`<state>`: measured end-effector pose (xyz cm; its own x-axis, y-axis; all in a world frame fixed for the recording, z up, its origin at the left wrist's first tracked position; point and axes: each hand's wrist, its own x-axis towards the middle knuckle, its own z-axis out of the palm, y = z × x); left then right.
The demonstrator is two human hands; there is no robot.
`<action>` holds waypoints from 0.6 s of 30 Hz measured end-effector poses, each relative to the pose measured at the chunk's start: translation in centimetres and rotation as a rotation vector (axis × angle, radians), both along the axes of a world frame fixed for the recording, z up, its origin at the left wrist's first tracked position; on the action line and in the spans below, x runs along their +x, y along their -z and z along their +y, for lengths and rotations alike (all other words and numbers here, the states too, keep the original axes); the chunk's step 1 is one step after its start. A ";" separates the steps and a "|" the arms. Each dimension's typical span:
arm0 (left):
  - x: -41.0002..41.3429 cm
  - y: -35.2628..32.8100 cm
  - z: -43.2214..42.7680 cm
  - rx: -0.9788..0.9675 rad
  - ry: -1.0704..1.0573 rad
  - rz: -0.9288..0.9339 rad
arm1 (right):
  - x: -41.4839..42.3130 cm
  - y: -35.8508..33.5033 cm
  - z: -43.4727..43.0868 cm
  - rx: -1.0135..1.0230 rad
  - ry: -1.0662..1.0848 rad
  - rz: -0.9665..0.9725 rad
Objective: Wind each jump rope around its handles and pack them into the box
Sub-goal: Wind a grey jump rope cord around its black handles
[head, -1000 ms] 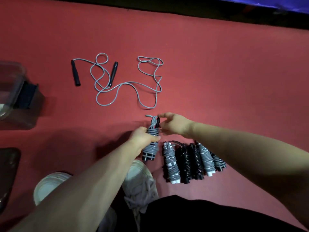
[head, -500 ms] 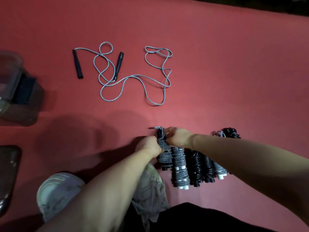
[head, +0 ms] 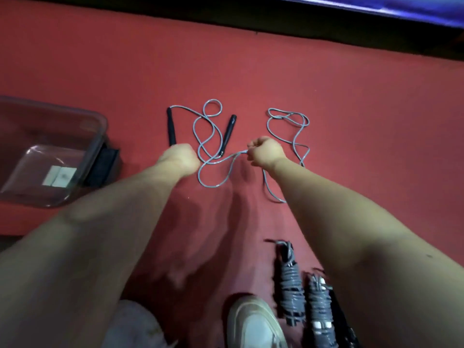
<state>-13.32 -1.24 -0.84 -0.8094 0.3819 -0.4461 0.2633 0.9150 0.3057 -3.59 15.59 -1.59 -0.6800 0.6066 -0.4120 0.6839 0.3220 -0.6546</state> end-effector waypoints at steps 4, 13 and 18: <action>-7.0 1.5 0.8 0.001 -0.187 0.068 | -5.9 1.7 -0.2 0.071 0.032 -0.106; -10.3 6.7 3.8 -0.065 -0.320 0.103 | -10.7 7.6 -0.8 0.190 0.129 -0.239; -8.6 3.1 2.7 0.053 -0.227 -0.017 | -8.3 4.5 -0.1 0.265 0.144 -0.154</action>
<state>-21.95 1.48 -3.97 -0.8699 0.2145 -0.4442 0.0472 0.9326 0.3579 -11.87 15.44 -6.11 -0.5215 0.7917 -0.3182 0.8192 0.3603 -0.4462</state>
